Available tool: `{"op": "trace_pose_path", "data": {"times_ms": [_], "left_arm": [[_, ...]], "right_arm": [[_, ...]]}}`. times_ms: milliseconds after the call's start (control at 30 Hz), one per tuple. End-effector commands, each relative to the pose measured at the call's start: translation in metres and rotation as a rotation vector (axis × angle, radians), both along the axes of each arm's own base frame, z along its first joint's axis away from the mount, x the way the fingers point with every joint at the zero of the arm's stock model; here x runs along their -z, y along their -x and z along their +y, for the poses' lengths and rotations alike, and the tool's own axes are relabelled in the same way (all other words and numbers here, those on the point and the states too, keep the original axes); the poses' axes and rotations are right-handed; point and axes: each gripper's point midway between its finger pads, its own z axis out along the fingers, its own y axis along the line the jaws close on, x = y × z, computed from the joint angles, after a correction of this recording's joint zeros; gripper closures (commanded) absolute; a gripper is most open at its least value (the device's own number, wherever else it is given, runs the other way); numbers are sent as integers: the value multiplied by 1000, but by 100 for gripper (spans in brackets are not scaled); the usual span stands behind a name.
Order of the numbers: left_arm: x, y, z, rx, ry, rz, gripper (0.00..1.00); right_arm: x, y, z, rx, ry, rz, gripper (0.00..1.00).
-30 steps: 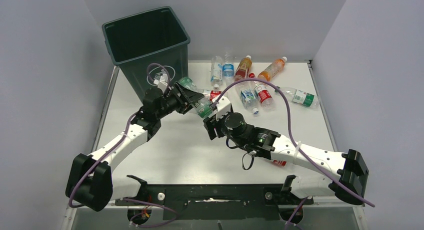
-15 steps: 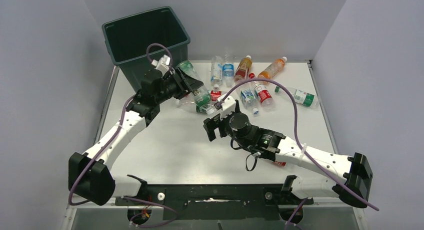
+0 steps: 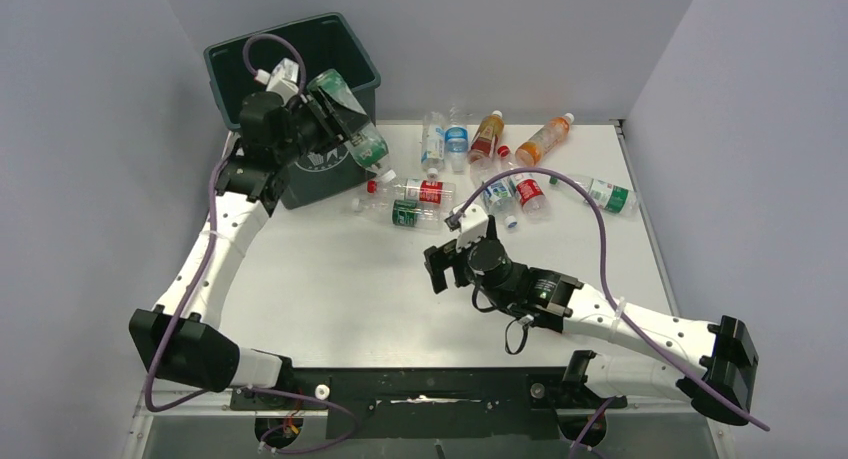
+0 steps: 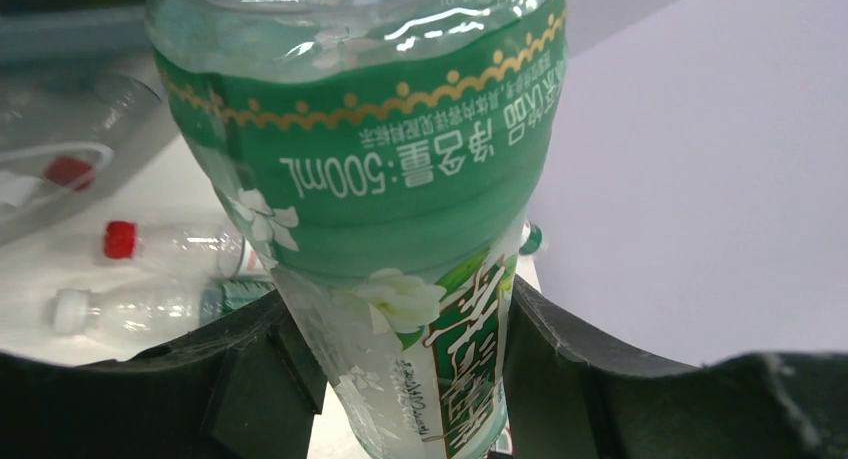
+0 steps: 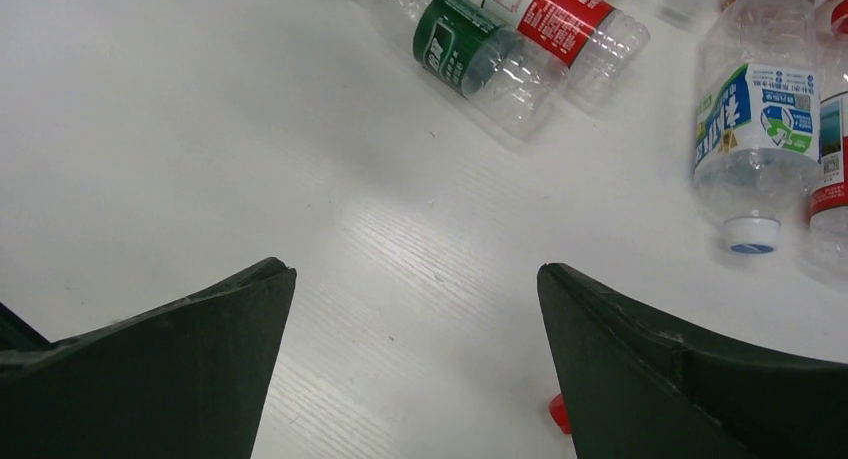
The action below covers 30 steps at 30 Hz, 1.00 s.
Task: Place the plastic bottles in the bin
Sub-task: Place the plastic bottle in the trash bin.
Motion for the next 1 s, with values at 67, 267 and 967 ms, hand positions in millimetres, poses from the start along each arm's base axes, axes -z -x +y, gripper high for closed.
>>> {"op": "trace_pose_path", "data": {"times_ms": [67,267,967], "left_arm": [[-69,-15,32,-58,-34,-155,47],[-106,-28,59,-142,-71,-227,46],[-127,-89,166,-390,-141,-297,46]], "right_arm": [[6,1,-18,92,4,34,2],[26,6,-35,159,103,120,2],[65,35,-99,273,395,444,2]]}}
